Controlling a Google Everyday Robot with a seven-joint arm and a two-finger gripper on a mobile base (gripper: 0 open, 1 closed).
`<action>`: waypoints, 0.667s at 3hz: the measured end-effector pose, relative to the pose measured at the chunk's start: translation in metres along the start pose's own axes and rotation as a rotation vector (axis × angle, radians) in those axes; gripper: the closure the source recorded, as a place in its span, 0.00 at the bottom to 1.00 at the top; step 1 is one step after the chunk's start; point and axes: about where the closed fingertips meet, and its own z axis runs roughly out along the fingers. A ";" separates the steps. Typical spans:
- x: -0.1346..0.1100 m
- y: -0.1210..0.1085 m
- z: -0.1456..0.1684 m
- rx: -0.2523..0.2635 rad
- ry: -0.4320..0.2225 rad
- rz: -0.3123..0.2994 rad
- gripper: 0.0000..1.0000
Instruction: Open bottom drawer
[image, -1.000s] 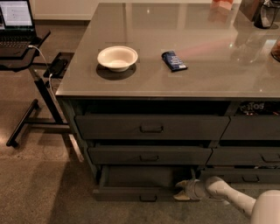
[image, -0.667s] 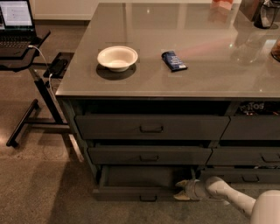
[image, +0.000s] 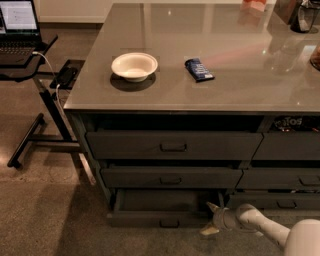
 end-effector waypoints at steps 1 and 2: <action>0.017 0.018 -0.009 -0.011 -0.016 0.023 0.38; 0.012 0.016 -0.013 -0.011 -0.016 0.023 0.61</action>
Offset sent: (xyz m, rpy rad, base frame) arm -0.1813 -0.0787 -0.0293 0.1194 0.0232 -0.0099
